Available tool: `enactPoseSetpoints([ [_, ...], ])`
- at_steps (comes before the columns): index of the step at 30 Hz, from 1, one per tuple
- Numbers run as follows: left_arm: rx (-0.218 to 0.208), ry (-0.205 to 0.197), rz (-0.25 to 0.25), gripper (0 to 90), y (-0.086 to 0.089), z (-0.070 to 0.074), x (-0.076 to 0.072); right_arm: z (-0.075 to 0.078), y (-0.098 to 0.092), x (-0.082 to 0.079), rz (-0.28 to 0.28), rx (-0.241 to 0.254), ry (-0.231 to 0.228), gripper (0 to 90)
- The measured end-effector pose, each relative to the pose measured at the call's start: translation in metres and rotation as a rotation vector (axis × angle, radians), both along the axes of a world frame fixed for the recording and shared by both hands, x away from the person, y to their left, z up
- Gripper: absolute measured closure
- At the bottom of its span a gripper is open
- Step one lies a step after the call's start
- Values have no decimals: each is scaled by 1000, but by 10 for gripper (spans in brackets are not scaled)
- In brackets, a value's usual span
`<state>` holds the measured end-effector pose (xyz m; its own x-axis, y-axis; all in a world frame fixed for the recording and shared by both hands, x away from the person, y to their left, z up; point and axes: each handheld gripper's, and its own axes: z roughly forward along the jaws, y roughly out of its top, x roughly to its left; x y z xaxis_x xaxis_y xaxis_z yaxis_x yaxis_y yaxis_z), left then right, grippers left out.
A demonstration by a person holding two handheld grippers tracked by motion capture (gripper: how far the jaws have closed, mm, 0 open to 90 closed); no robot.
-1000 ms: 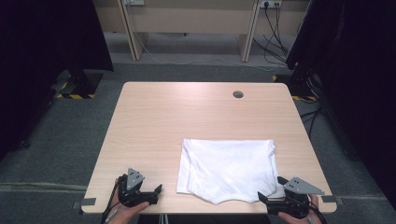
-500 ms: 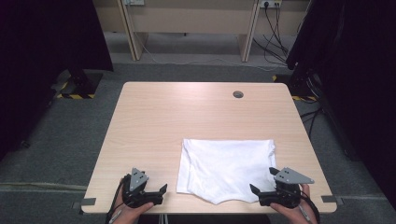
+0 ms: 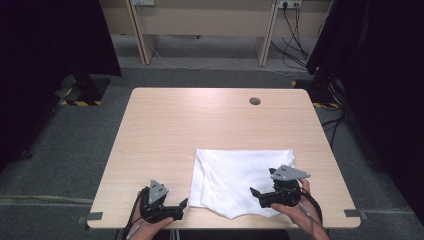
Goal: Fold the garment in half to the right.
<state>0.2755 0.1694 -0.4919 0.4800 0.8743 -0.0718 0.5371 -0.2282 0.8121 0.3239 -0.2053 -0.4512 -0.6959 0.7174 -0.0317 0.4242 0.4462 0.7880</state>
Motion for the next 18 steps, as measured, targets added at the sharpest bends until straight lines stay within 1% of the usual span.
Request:
enactPoseSetpoints([
  [1, 1, 0, -1, 47, 0, 0, 0, -3, 2, 2, 4, -9, 14, 63],
  [8, 6, 3, 2, 47, 1, 0, 1, -18, 12, 7, 25, -52, 61, 64],
  [12, 5, 5, 5, 47, 2, -1, 1, -28, 15, 7, 36, -91, 99, 72],
  [13, 5, 5, 5, 47, 2, -1, 1, -31, 16, 7, 41, -107, 116, 75],
  [15, 6, 6, 4, 47, 2, -1, 1, -33, 15, 7, 42, -102, 113, 75],
  [18, 5, 6, -1, 47, 2, -1, 1, -32, 12, 6, 49, -107, 116, 91],
])
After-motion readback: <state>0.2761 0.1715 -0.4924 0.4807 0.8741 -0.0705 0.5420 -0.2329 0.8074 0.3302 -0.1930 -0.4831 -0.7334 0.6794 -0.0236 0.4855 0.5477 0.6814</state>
